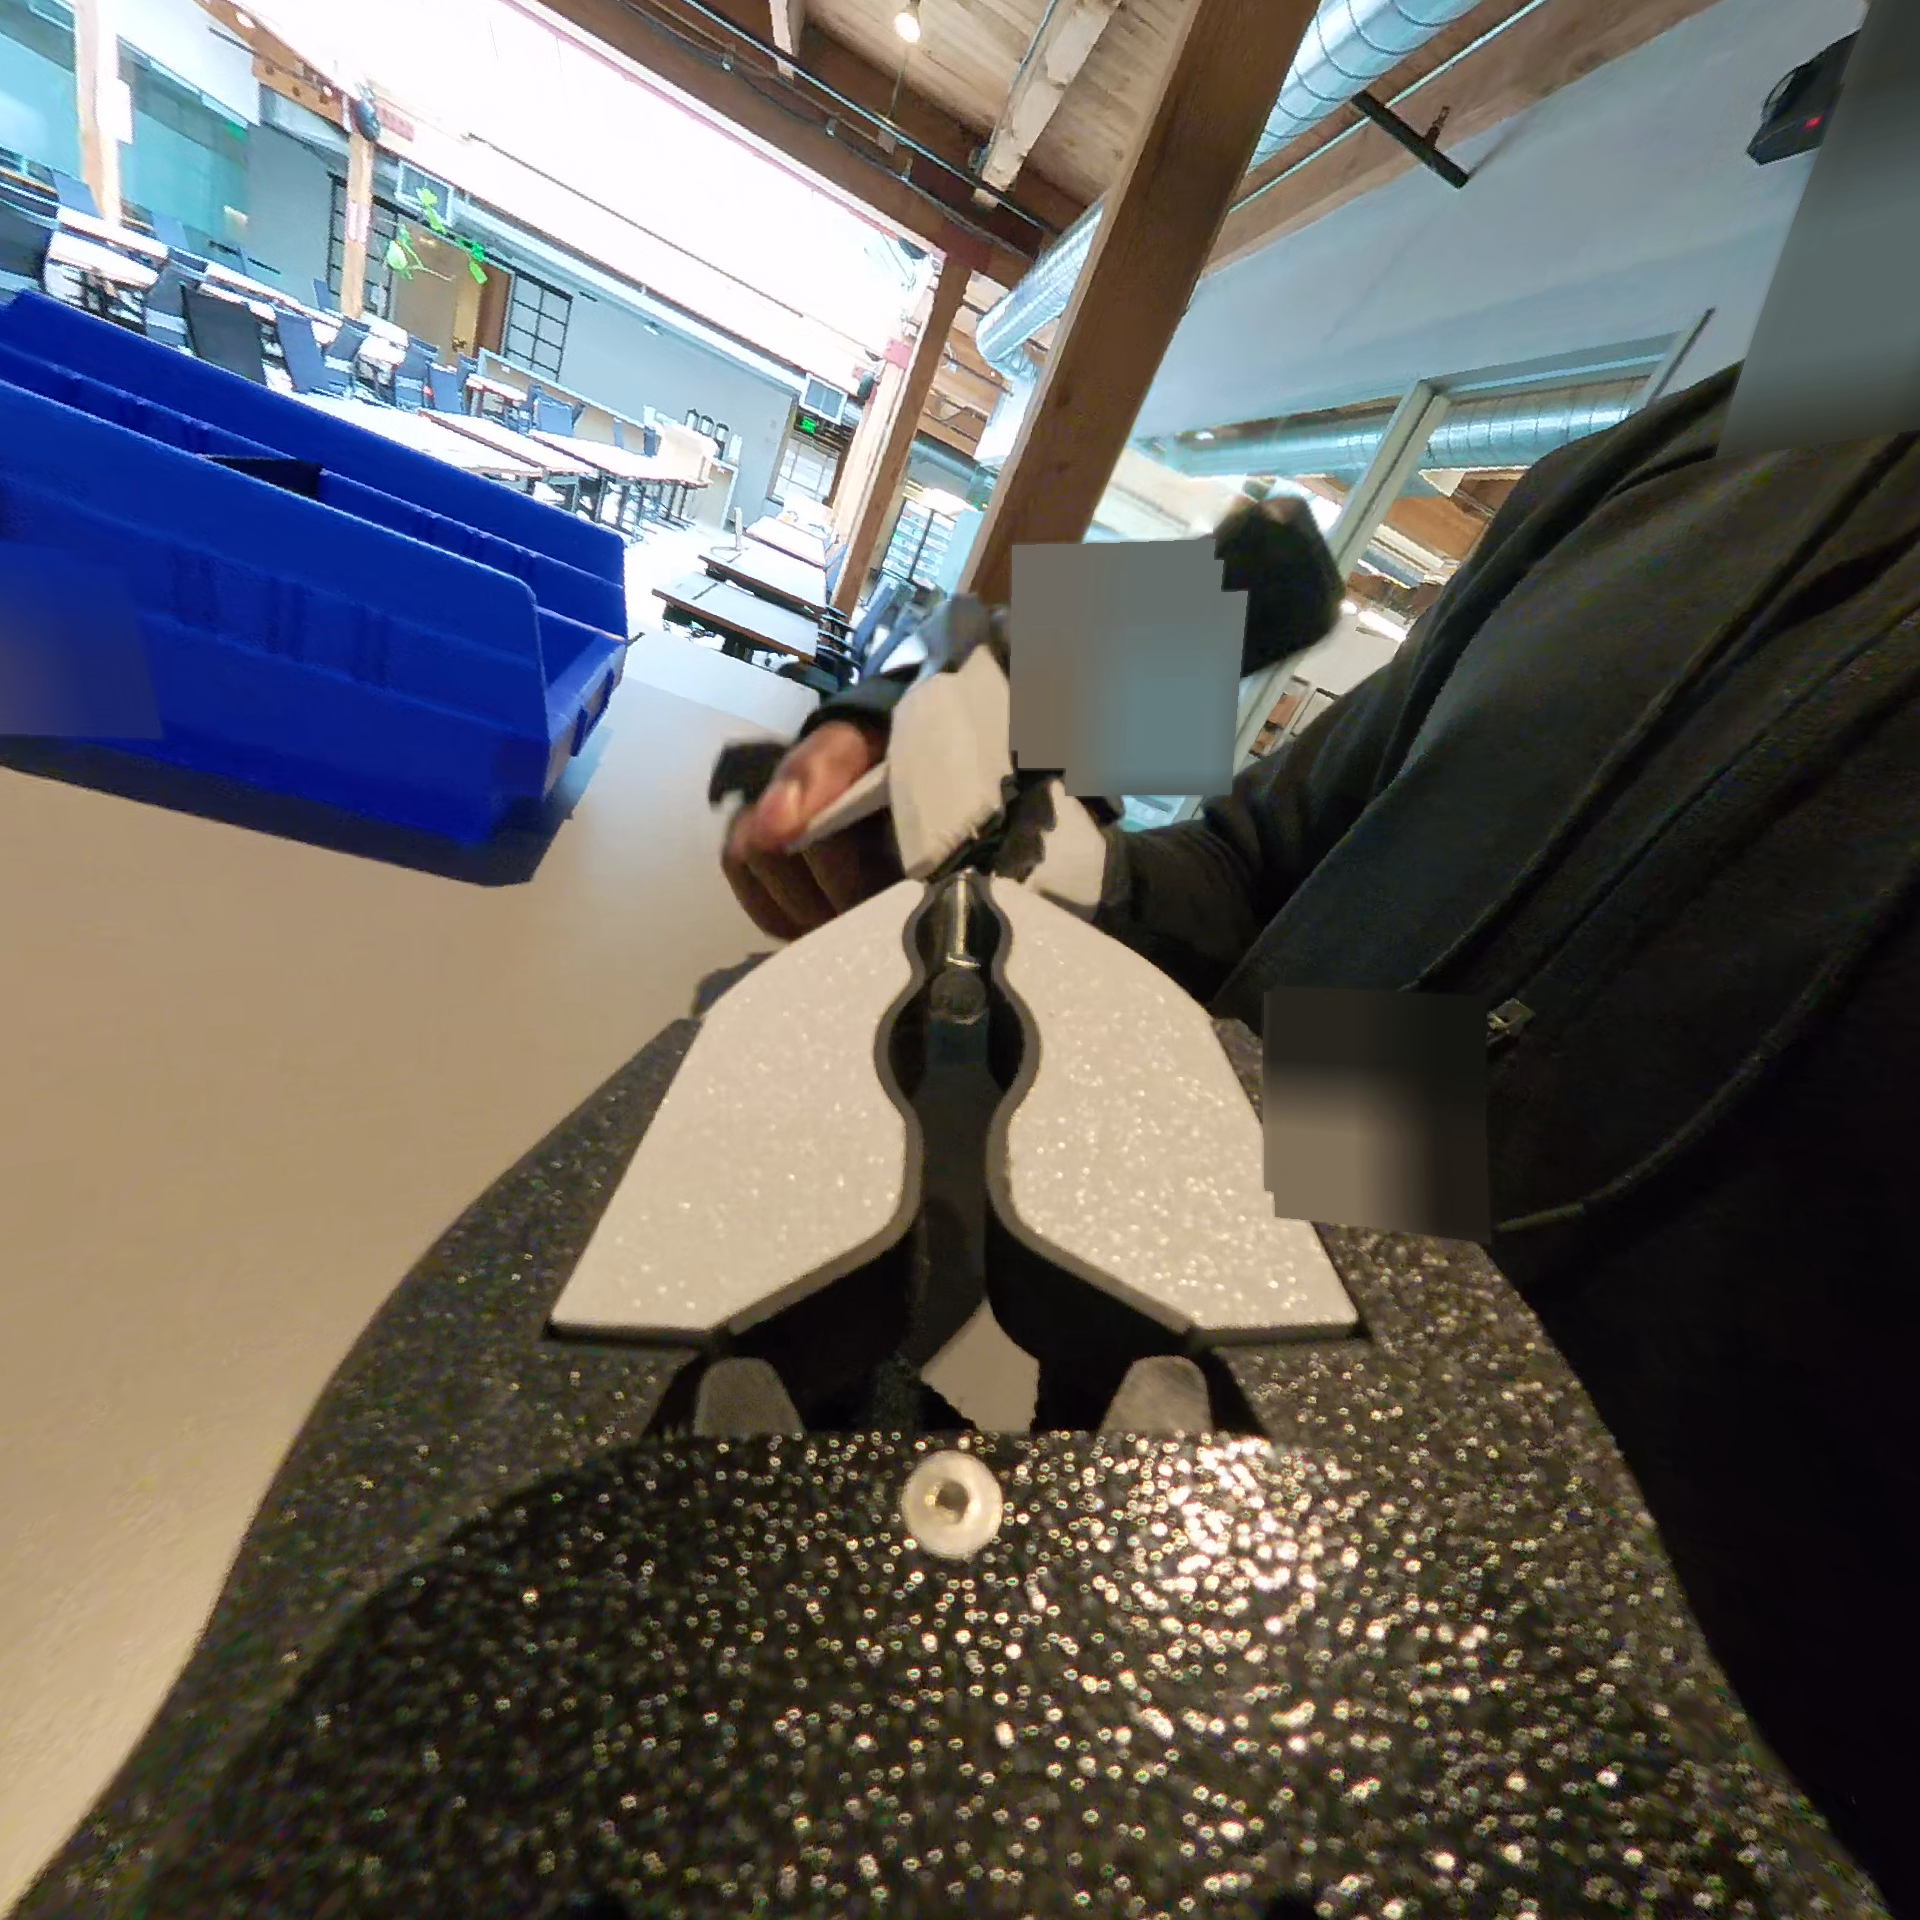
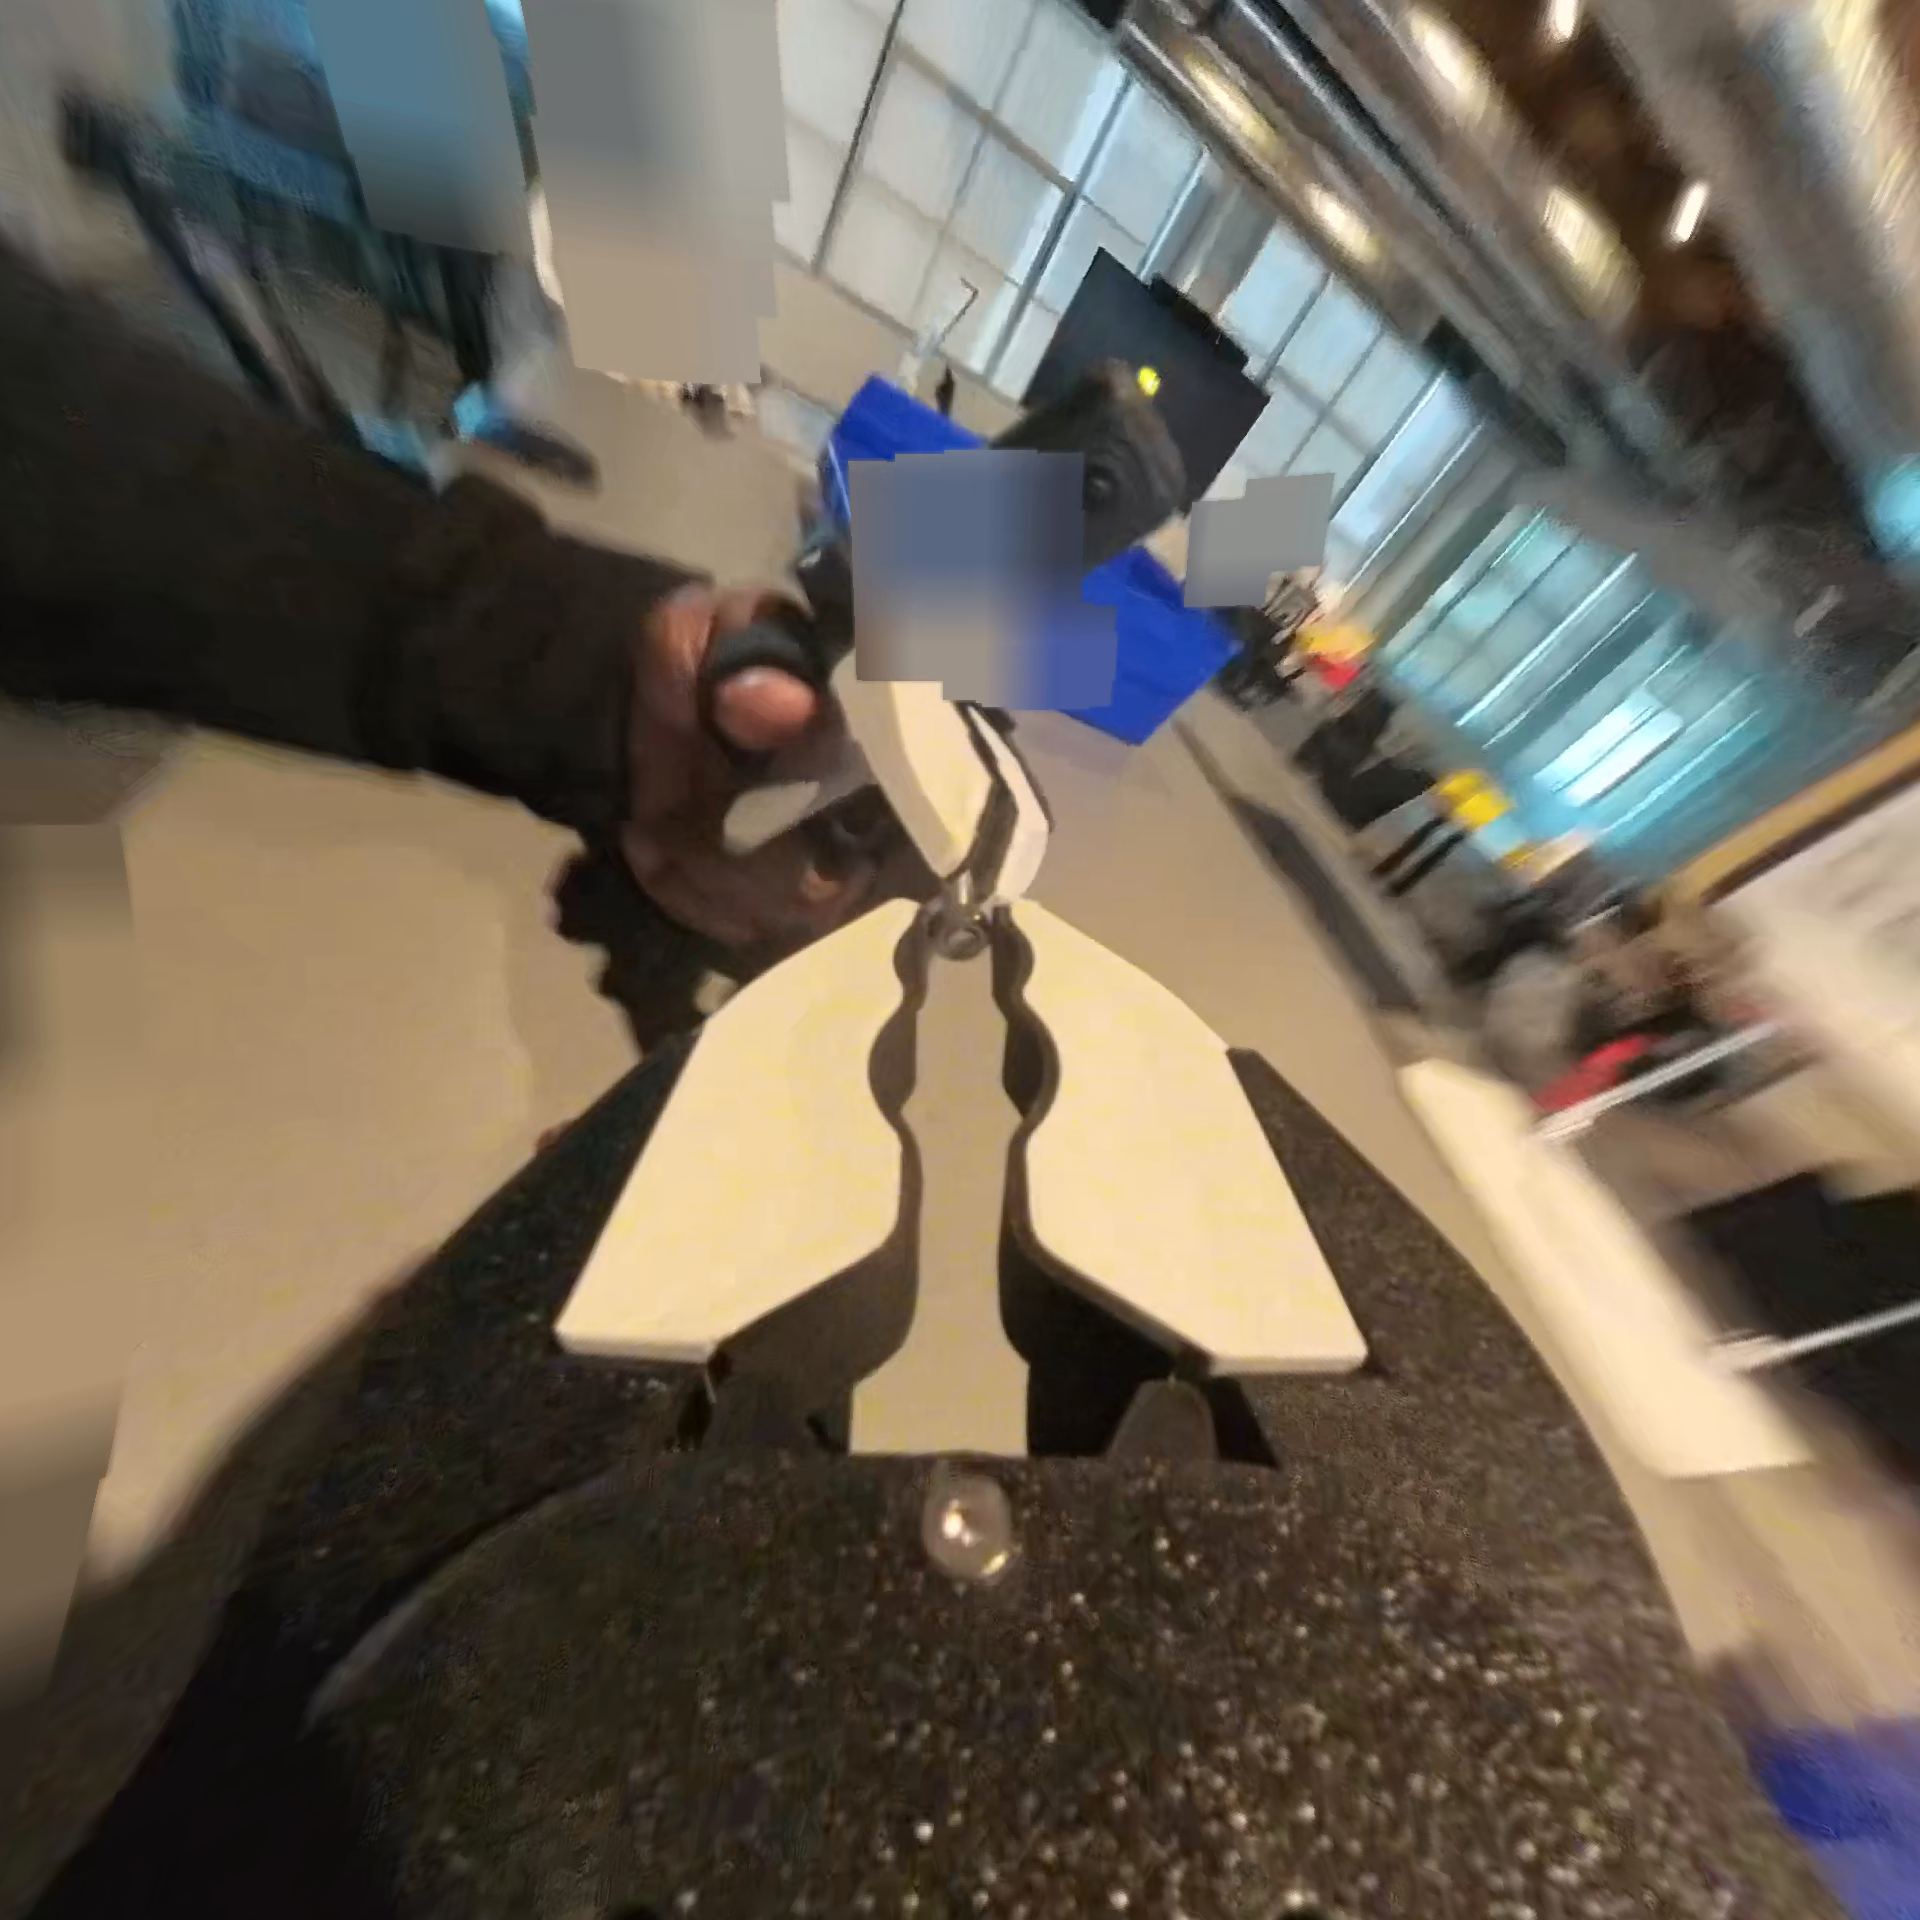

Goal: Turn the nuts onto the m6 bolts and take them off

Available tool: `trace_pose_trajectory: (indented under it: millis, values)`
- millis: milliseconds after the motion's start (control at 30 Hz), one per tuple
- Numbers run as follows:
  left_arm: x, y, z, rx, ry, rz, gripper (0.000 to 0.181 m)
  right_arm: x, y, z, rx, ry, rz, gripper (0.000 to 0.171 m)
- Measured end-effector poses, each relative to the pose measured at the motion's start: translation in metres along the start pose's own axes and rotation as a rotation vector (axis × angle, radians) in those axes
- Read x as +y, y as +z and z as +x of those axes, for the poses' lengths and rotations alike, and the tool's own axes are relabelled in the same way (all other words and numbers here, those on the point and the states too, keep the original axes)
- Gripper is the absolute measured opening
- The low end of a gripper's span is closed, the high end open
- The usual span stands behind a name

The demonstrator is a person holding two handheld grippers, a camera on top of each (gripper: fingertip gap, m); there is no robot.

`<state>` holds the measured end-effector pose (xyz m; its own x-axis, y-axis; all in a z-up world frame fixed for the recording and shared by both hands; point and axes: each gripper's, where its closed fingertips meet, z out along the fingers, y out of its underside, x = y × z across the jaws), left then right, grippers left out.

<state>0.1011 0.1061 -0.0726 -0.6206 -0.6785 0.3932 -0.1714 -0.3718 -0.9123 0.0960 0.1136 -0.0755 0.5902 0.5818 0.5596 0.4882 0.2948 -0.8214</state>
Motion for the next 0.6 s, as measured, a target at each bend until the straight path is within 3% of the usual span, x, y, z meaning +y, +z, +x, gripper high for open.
trace_pose_trajectory:
  millis: [100,167,300,600]
  values:
    - [0.002,0.001,0.001,0.007,-0.006,-0.015,0.005,0.001,-0.002,-0.001,0.105,-0.534,-0.084,0.011]
    - [0.001,0.001,-0.001,0.005,-0.016,-0.011,0.005,0.002,-0.001,0.0,0.14,-0.629,-0.104,0.011]
    - [0.0,0.0,0.002,0.011,-0.001,0.004,0.005,0.001,-0.003,-0.003,0.113,-0.413,-0.056,0.019]
    - [-0.002,-0.001,0.001,0.009,-0.005,0.015,0.005,-0.007,-0.007,0.007,0.026,0.363,0.059,0.025]
